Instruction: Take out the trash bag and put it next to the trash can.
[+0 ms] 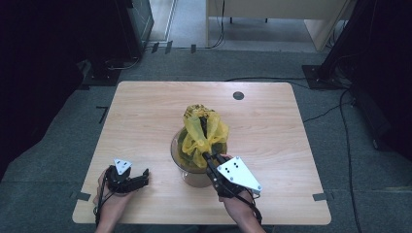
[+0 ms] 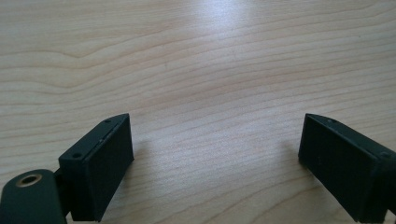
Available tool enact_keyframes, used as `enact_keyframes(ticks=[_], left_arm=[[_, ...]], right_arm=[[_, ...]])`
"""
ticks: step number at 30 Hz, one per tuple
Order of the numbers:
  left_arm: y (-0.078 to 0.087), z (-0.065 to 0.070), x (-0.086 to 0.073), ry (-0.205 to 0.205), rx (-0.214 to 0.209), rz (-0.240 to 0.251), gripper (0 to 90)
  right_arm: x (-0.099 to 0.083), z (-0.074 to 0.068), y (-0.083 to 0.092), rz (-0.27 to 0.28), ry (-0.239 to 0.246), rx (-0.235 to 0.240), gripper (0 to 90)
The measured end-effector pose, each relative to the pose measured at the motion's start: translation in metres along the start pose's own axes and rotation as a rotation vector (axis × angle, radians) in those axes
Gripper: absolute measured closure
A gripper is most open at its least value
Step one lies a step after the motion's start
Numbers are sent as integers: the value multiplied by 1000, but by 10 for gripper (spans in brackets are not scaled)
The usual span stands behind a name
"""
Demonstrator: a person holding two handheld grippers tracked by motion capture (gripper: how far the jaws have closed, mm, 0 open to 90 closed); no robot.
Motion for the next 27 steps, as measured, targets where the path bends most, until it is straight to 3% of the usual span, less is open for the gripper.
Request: enact_keyframes(ticks=[2, 10, 13, 20, 27], left_arm=[[-1, 0, 0, 19, -8, -10, 93], [-2, 0, 0, 20, -8, -10, 93], [-2, 0, 1, 22, -8, -8, 93], [-3, 1, 2, 28, -5, -5, 93], [-3, 1, 2, 29, -5, -5, 93]], right_arm=[[3, -1, 1, 13, 7, -3, 851], [17, 2, 10, 91, 19, -36, 851], [26, 10, 16, 143, 33, -96, 850], [40, 25, 28, 221, 38, -156, 849], [48, 44, 36, 248, 47, -220, 848]])
Point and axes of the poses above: each handheld gripper's, and its own axes: y roughly backward along the jaws, x roughly out of its top, z roughly to its right, the point moved 10 cm from there along -y, roughly forward along the jaws, and after that the axes turned 8 degrees about y, right-handed, at the moved point
